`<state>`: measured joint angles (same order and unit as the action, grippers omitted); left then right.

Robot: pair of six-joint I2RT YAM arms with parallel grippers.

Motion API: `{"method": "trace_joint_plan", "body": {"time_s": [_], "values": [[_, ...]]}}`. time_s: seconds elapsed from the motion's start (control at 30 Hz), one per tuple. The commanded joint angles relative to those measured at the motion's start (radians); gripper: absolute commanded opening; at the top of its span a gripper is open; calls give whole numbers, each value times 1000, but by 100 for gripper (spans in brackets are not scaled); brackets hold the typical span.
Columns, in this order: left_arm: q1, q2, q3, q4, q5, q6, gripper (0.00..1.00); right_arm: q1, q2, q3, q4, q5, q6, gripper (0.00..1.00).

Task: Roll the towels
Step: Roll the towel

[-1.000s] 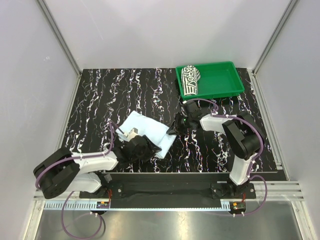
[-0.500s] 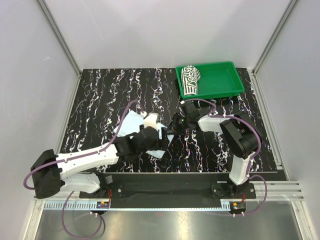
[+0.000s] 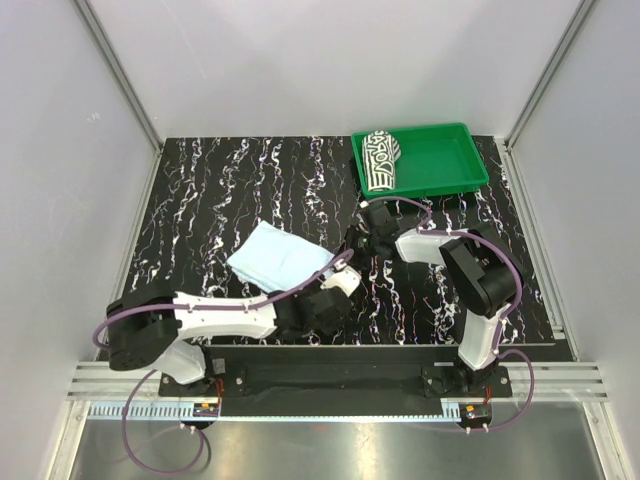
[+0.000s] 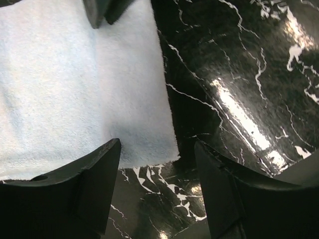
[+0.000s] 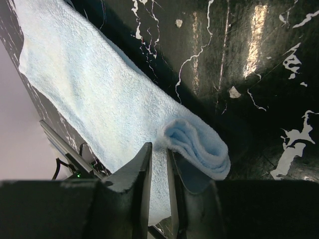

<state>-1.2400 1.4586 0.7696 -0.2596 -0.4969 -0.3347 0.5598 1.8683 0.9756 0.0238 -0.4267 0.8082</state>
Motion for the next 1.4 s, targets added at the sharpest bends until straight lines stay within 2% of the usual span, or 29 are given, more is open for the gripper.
{"method": "trace_joint_plan", "body": {"time_s": [0.0, 0.03, 0.07, 0.17, 0.27, 0.37, 0.47, 0.53, 0.57, 0.6, 0.83, 0.87, 0.9, 1.0, 1.03, 1.17, 1.37], "values": [[-33, 41, 14, 53, -72, 31, 66, 15, 28, 11, -59, 39, -35, 25], [-33, 55, 17, 48, -77, 26, 67, 15, 28, 11, -62, 37, -34, 25], [-36, 69, 20, 42, -83, 20, 73, 15, 26, 11, -62, 39, -33, 24], [-38, 121, 5, 36, -109, -19, 77, 15, 23, 14, -70, 40, -35, 24], [-38, 147, -16, 51, -107, -30, 77, 15, 23, 23, -84, 42, -43, 24], [-36, 181, 28, -12, -161, -90, 77, 15, 28, 31, -93, 42, -49, 24], [-36, 218, 33, -33, -167, -105, 67, 15, 31, 37, -105, 40, -55, 24], [-35, 230, 23, -26, -157, -113, 54, 15, 29, 38, -114, 45, -60, 24], [-35, 246, 37, -49, -169, -127, 46, 15, 29, 41, -125, 48, -64, 24], [-36, 252, 45, -61, -173, -133, 25, 14, 29, 43, -131, 49, -70, 24], [-36, 253, 54, -64, -131, -130, 18, -9, 26, 87, -223, 78, -118, 26], [-36, 249, 56, -55, -100, -130, 18, -24, 14, 97, -257, 97, -130, 29], [-36, 237, 62, -46, -77, -129, 17, -40, 0, 100, -277, 104, -138, 38], [-36, 217, 82, -24, -2, -136, 15, -130, -86, 133, -387, 154, -187, 58], [-36, 204, 101, -23, 15, -138, 15, -156, -133, 147, -418, 167, -202, 68], [-36, 174, 144, 6, 110, -155, 14, -253, -234, 274, -644, 305, -291, 80], [-33, 158, 206, 49, 248, -208, 13, -325, -386, 377, -846, 486, -320, 87]]}}
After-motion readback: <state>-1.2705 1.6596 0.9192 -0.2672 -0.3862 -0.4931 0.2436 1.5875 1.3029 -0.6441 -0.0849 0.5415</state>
